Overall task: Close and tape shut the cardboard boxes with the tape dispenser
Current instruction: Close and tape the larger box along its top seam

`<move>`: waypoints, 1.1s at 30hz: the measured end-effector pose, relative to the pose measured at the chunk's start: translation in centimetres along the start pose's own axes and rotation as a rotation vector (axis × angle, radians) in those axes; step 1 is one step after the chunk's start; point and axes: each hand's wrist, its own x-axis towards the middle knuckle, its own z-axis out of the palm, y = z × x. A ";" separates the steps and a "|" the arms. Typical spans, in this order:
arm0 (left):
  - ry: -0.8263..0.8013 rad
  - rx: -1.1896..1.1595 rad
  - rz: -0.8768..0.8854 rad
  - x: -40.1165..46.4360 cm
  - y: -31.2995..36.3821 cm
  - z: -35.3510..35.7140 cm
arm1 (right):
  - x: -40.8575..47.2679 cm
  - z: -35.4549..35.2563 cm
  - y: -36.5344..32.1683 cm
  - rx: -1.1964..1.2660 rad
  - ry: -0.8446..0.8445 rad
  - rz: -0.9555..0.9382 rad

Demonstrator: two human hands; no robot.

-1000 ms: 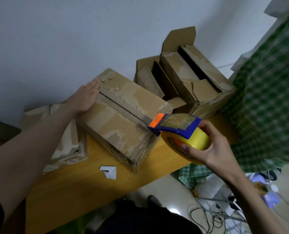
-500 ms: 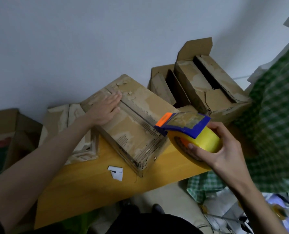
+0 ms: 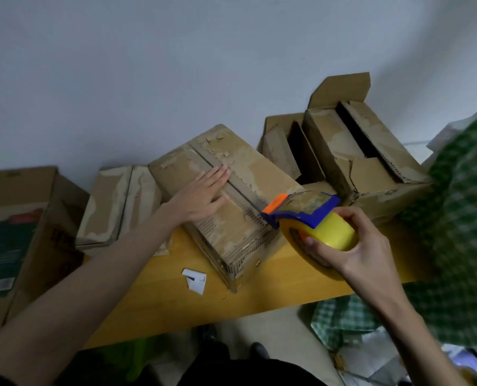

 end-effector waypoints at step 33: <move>0.007 0.055 -0.038 -1.6 10.0 3.1 | 0.2 -1.2 2.7 0.003 -0.239 -0.077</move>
